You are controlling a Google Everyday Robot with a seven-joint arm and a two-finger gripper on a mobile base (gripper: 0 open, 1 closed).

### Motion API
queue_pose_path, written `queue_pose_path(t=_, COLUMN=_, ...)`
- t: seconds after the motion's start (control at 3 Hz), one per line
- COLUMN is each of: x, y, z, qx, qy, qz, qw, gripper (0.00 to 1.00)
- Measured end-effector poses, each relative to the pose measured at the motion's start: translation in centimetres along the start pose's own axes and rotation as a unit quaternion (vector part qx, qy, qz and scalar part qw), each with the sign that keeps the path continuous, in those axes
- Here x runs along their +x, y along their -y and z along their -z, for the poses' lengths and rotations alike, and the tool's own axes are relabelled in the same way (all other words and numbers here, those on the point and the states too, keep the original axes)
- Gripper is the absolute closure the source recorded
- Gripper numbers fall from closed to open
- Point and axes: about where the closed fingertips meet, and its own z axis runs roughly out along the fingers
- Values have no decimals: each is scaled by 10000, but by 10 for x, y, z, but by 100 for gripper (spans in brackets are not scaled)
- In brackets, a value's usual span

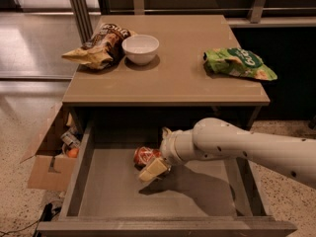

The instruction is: Place coke can into top drawer

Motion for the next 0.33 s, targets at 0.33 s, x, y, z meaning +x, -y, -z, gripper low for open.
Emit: queue_pose_path(t=0.33, x=0, y=0, z=0, qx=0, qy=0, qz=0, qw=10000, gripper=0)
